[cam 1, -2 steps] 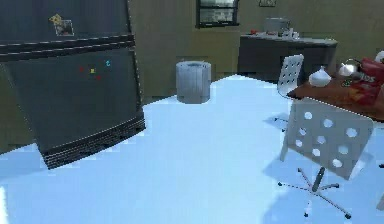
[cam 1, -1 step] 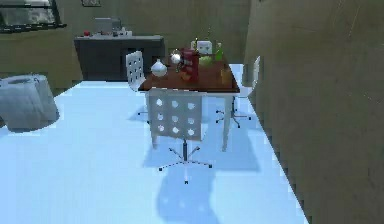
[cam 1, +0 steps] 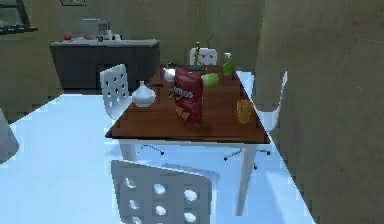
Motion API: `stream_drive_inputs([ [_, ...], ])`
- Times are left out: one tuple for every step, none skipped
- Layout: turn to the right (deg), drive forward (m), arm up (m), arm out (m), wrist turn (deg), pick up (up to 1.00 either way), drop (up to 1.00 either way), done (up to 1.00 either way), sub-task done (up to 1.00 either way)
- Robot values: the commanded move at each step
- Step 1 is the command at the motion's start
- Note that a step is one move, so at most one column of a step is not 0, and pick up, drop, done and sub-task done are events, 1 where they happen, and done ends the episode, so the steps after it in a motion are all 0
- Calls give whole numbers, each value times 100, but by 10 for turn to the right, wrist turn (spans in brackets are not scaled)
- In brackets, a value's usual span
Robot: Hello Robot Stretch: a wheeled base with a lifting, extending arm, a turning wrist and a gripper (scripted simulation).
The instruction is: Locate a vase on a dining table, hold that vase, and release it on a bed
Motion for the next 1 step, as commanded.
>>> stream_drive_inputs([
  [-450, 0, 0, 0, 0, 0, 0, 0, 0],
])
